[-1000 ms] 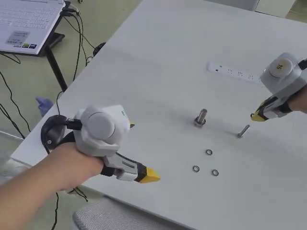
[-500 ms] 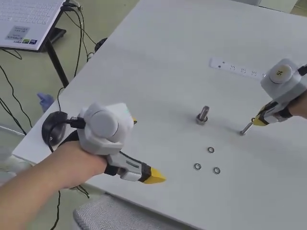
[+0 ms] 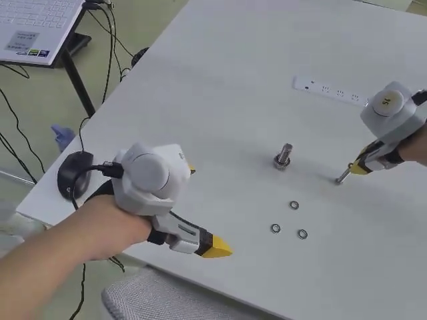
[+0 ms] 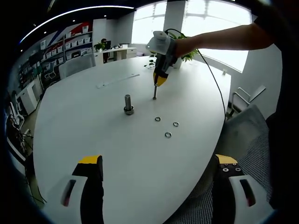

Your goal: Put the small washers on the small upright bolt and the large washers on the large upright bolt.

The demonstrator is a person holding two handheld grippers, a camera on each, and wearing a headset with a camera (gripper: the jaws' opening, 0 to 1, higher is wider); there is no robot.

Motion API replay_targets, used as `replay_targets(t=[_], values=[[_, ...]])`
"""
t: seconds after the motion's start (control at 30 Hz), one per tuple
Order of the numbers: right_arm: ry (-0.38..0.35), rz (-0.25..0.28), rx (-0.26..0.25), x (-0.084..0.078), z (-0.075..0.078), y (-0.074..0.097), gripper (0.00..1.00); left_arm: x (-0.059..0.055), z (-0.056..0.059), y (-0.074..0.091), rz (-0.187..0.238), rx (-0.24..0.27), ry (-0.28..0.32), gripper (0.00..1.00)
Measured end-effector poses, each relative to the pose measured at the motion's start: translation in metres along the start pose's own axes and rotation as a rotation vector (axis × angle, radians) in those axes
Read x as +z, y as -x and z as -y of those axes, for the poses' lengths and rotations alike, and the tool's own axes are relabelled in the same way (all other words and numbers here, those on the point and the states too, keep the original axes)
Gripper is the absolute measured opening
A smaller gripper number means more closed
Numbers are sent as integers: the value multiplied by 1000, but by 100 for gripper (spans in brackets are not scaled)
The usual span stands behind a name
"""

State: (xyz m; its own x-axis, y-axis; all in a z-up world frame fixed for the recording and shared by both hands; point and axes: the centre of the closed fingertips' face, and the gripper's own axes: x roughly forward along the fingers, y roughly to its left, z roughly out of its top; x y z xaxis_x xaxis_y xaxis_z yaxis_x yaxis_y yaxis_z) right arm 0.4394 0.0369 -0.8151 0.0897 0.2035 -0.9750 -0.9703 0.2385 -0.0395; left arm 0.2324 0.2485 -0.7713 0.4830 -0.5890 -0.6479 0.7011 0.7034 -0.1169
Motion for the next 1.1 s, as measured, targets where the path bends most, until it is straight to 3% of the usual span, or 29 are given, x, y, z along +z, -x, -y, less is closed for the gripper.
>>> replay_targets(t=[0.53, 1.1], values=[[7, -5, 3, -2, -5, -6, 12, -4, 1, -3, -19, -10, 5, 95], [58, -41, 8, -6, -7, -28, 13, -13, -2, -5, -40, -16, 13, 92]])
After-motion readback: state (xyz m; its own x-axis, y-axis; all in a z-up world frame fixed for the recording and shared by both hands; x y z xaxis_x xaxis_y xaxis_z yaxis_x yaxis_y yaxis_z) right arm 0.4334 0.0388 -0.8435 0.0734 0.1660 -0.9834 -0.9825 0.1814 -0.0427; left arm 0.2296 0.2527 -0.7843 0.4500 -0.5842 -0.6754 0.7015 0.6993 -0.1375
